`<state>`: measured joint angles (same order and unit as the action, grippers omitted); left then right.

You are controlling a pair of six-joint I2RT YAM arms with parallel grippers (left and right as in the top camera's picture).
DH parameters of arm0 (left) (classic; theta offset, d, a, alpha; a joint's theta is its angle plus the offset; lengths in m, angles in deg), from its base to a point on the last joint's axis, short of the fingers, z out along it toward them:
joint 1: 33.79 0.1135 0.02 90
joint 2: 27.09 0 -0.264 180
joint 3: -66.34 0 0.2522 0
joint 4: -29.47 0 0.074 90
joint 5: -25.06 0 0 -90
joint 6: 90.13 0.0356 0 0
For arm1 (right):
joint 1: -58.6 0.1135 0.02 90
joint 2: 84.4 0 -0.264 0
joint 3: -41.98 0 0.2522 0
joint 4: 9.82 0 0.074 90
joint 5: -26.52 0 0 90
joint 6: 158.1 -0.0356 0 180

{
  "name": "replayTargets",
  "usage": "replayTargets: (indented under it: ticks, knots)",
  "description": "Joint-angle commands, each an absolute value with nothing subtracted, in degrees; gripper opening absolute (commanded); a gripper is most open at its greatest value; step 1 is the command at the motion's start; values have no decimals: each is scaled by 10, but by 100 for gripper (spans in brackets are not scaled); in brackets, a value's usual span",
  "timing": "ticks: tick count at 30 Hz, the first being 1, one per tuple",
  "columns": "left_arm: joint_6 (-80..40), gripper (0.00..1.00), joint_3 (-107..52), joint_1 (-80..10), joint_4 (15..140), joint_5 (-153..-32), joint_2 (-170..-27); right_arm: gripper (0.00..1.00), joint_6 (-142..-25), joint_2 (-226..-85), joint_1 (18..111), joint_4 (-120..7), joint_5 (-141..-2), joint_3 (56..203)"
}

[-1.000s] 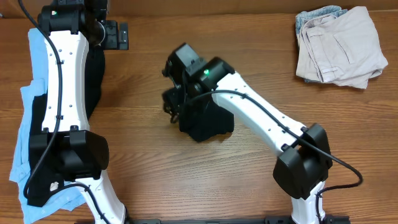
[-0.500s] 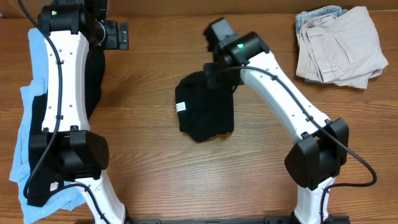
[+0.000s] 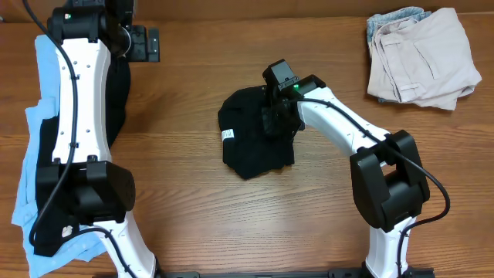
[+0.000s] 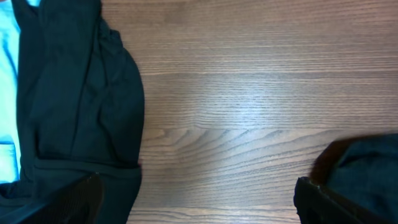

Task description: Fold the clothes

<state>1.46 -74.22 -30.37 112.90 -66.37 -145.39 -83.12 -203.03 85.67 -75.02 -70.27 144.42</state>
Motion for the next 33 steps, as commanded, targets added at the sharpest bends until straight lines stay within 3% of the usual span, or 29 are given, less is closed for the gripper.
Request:
replayTargets:
  ticks: [1, 8, 15, 23, 30, 33]
  knots:
    - [7, 100, -717, -302, 1124, -664, -1459, 7, -827, -2034, 846, -734, -704, 1433]
    - [5, 100, -668, -302, 1105, -664, -1459, 16, -815, -2034, 835, -696, -710, 1433]
    - [-10, 100, -654, -302, 1105, -683, -1459, 17, -816, -2033, 836, -706, -714, 1432]
    - [-12, 100, -661, -302, 1130, -756, -1444, 52, -811, -1968, 836, -765, -747, 1462]
    - [-14, 100, -676, -302, 1160, -754, -1379, 67, -812, -1880, 836, -827, -778, 1477]
    - [-14, 100, -676, -302, 1166, -748, -1352, 68, -814, -1879, 841, -863, -791, 1475]
